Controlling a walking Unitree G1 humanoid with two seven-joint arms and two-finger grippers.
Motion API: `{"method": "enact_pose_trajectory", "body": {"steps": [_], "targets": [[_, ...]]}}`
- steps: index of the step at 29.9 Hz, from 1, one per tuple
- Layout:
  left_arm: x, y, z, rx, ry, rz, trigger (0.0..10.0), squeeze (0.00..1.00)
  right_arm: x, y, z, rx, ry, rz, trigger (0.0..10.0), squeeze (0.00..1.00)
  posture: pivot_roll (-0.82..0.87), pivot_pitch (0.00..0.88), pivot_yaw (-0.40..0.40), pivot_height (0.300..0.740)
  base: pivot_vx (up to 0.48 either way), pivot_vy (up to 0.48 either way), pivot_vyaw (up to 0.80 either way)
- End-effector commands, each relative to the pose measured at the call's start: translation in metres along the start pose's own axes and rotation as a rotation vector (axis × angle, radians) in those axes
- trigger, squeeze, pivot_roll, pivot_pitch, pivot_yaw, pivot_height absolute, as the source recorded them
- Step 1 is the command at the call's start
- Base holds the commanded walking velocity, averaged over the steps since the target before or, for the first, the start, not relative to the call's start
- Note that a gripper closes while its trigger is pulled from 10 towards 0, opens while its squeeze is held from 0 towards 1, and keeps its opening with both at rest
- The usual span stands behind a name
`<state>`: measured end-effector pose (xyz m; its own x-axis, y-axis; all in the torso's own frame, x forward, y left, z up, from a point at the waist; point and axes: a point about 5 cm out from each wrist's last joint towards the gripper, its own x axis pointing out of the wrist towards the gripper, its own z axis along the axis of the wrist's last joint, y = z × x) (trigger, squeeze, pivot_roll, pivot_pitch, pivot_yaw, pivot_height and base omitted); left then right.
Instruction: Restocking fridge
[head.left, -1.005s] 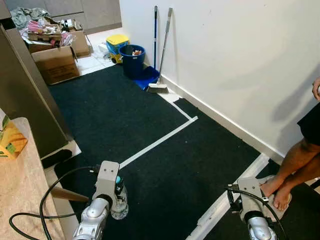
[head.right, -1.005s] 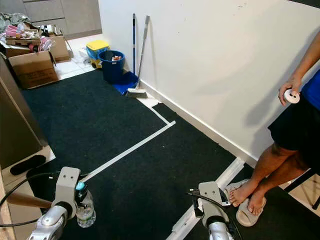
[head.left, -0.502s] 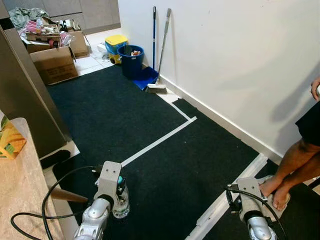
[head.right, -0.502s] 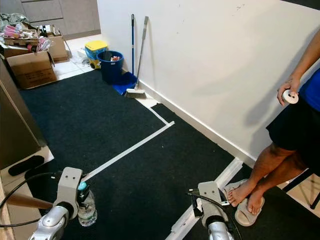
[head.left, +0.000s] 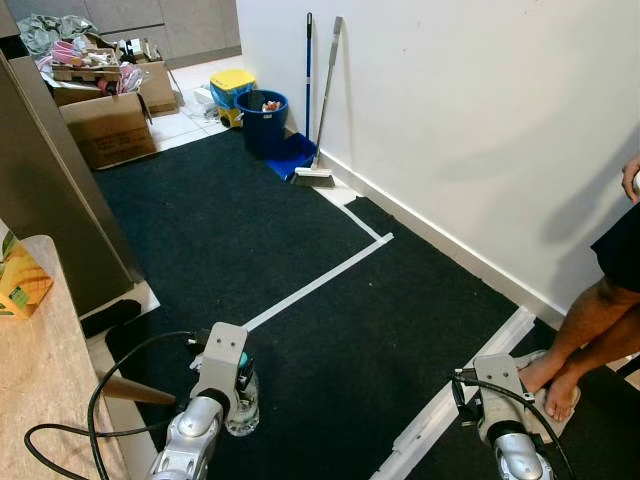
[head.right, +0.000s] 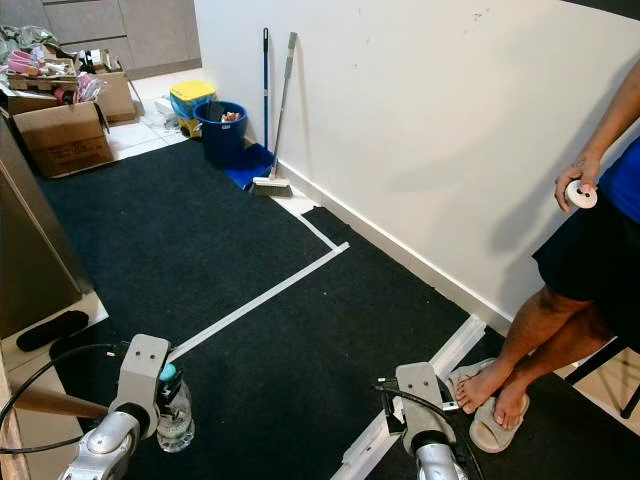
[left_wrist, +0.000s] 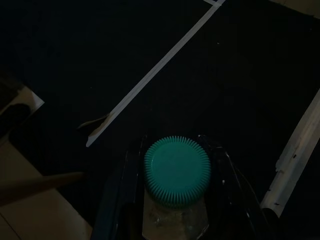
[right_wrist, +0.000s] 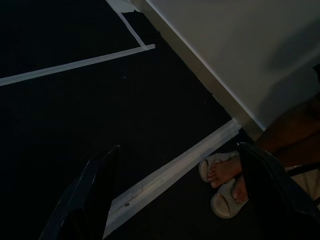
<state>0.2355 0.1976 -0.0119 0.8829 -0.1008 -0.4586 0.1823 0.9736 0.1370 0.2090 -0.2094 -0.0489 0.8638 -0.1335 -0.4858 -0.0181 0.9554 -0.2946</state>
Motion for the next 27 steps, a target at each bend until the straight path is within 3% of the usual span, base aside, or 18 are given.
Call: {"method": "enact_pose_trajectory", "body": {"steps": [1,27], "targets": [[0.0022,-0.0065,0.0053,0.019,-0.026,-0.023,10.0,0.0,-0.0002,0.0001,0.0001,0.007,-0.003,-0.002,10.0,0.0,0.03,0.0,-0.079,0.74,0.0,0.0,0.0],[0.0031,-0.0017,0.005,0.028,-0.026,-0.021,10.0,0.0,0.0014,-0.0026,0.0016,0.001,-0.002,-0.006,10.0,0.0,0.03,0.0,-0.072,0.74,0.0,0.0,0.0]]}}
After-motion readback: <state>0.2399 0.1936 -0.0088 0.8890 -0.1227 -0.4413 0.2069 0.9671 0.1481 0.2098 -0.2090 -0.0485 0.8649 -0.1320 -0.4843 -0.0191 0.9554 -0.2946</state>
